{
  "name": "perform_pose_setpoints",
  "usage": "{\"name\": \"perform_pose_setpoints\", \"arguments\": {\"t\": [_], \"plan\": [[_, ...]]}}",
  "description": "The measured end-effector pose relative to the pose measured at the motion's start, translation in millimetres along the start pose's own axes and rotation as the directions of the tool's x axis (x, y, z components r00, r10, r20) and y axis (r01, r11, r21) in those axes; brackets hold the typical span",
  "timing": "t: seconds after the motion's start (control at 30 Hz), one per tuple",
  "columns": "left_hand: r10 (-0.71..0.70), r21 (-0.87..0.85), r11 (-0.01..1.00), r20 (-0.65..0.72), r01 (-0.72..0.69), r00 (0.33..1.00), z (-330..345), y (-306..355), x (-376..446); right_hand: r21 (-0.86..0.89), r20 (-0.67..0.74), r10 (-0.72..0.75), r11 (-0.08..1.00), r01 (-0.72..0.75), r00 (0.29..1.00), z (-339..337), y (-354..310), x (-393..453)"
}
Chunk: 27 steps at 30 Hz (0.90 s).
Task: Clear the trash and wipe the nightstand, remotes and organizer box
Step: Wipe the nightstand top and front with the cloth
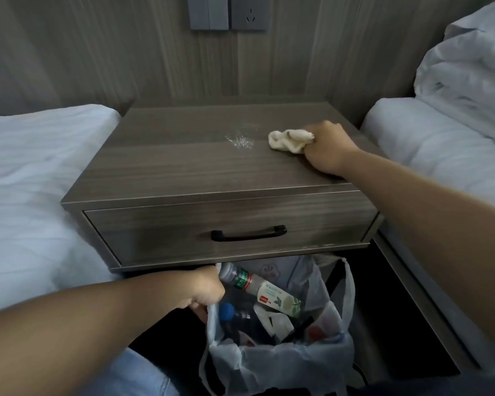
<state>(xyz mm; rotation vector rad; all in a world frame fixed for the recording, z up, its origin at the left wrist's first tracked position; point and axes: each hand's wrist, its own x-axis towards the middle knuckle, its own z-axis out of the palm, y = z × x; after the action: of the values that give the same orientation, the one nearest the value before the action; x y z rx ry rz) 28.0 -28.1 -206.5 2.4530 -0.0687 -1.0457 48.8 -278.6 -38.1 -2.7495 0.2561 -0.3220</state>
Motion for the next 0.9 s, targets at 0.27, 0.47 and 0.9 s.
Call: {"name": "perform_pose_setpoints", "arguments": {"t": [0.27, 0.47, 0.9], "plan": [[-0.014, 0.073, 0.997, 0.077, 0.008, 0.997, -10.2, 6.8, -1.4, 0.314, -0.056, -0.360, 0.879, 0.358, 0.931, 35.3, 0.9, -135.1], [-0.050, -0.181, 0.981, 0.098, 0.068, 0.994, 4.3, 11.0, -3.7, 0.234, 0.299, -0.189, 0.965, 0.120, 0.935, 92.5, 9.3, -166.1], [-0.012, -0.072, 0.997, 0.113, 0.020, 0.994, -9.5, 2.5, -1.0, 0.370, 0.070, -0.007, 0.929, -0.019, 0.998, 45.0, -2.4, -144.8]]}}
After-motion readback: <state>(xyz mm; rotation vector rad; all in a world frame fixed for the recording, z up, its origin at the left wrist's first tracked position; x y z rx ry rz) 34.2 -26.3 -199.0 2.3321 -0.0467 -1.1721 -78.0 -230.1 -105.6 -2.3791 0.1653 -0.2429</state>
